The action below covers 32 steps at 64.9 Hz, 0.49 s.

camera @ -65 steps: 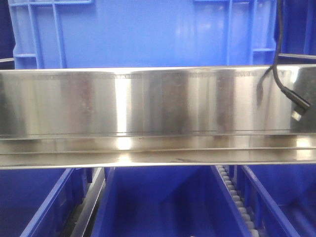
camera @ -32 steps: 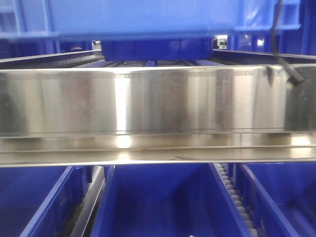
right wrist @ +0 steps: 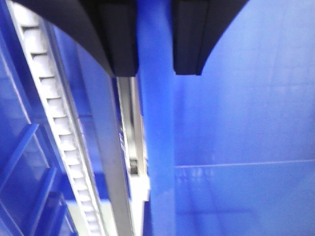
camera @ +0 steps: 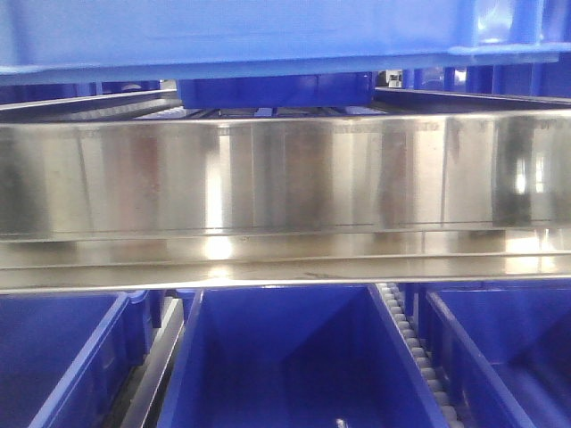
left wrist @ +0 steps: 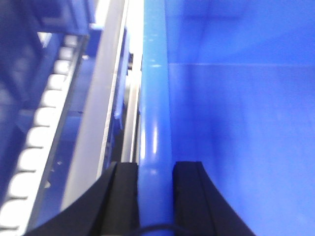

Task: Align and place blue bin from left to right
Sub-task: 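Lift the gripped blue bin with both grippers and pull it off the rack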

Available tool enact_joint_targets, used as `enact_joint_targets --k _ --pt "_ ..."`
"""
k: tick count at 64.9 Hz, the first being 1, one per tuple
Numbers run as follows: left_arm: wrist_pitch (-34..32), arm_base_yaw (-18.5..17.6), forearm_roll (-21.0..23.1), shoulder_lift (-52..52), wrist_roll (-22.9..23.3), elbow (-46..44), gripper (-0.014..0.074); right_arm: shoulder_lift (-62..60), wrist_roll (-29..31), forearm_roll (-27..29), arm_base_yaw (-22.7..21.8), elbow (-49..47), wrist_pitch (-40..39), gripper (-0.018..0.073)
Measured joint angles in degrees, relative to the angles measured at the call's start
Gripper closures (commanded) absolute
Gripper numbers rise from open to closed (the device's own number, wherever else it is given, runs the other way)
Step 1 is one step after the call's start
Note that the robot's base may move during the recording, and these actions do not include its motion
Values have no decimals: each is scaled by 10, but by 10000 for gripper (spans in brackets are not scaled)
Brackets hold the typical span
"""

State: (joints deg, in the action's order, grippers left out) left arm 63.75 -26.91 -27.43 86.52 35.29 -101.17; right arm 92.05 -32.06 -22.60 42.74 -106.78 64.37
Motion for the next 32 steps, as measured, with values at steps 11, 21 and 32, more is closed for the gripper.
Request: enact_joint_targets --k 11,21,32 --pt "-11 -24 -19 -45 7 46 708 -57 -54 -43 31 76 -15 641" --pt "-29 -42 -23 -79 31 96 708 -102 -96 -69 55 126 -17 641" --pt "-34 -51 -21 -100 39 116 708 -124 -114 -72 64 143 -16 641"
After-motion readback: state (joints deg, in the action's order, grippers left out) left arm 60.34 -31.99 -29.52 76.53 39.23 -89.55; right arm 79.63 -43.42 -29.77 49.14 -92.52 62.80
